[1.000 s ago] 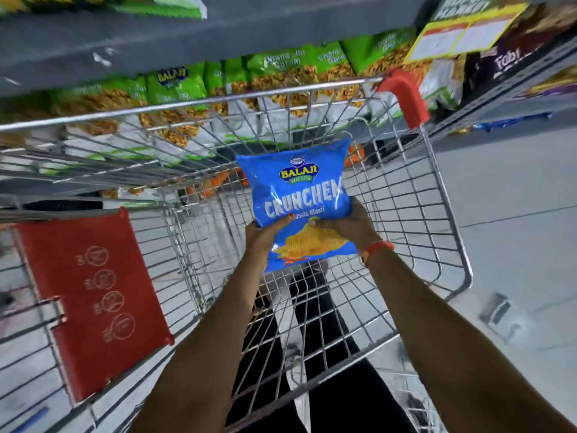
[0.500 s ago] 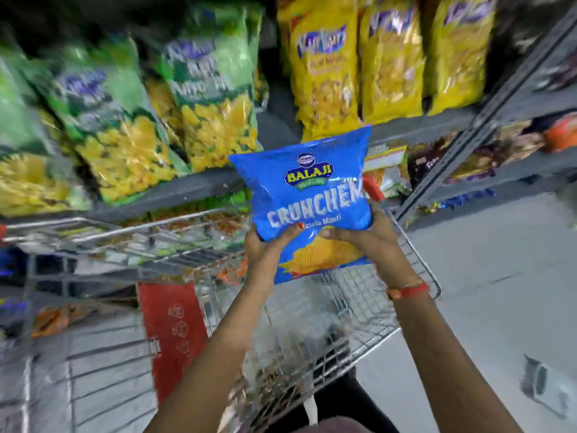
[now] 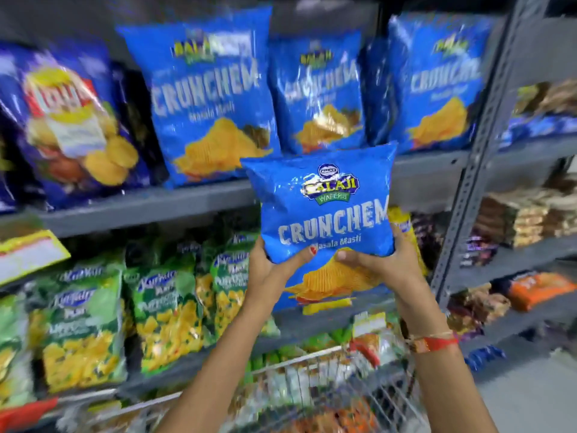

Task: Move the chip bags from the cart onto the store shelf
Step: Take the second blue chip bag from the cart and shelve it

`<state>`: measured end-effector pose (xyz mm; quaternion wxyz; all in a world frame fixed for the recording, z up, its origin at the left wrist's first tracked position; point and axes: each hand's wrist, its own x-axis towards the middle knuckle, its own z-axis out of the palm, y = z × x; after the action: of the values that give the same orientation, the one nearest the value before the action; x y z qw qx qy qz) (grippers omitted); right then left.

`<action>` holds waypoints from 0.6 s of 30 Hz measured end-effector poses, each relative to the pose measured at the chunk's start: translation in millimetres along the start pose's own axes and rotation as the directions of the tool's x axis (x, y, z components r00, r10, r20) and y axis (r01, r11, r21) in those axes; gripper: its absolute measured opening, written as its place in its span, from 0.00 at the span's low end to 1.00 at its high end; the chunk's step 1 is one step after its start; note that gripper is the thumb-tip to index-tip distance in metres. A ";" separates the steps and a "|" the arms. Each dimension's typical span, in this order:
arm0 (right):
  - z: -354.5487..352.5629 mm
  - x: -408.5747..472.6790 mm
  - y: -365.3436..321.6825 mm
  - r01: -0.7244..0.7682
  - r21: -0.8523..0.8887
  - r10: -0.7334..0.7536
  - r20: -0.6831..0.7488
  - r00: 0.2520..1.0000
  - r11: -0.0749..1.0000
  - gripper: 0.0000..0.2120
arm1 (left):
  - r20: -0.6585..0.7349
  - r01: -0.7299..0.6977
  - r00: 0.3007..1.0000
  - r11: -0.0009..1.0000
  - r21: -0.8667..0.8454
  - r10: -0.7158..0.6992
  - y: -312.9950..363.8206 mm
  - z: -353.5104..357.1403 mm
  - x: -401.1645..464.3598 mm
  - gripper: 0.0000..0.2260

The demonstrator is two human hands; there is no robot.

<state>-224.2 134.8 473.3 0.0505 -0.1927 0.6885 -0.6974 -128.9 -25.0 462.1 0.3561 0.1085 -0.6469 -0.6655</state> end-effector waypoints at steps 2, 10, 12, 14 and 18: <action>-4.7 12.7 -27.7 0.076 0.021 -0.076 -0.018 0.997 0.997 0.30 | 0.008 -0.080 0.997 0.997 -0.010 0.080 26.4 11.6 17.5 0.21; -23.8 75.8 -113.8 0.261 0.040 -0.260 -0.036 0.965 0.965 0.35 | -0.022 -0.278 0.960 0.960 -0.017 0.278 98.8 58.9 83.9 0.20; -26.3 97.6 -125.5 0.279 0.035 -0.278 -0.033 0.960 0.960 0.35 | -0.044 -0.306 0.951 0.952 -0.010 0.305 108.6 71.0 99.0 0.19; -28.2 117.3 -133.8 0.290 0.034 -0.289 -0.036 0.957 0.956 0.34 | -0.073 -0.318 0.946 0.948 0.000 0.317 113.3 82.1 114.3 0.19; -31.2 151.4 -141.2 0.275 0.090 -0.276 0.004 0.961 0.957 0.32 | -0.130 -0.290 0.947 0.956 0.038 0.293 113.6 102.0 141.0 0.25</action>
<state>-346.6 119.9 642.6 -0.0330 -0.2900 0.6230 -0.7258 -254.7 -21.4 627.5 0.4921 0.0596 -0.6367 -0.5906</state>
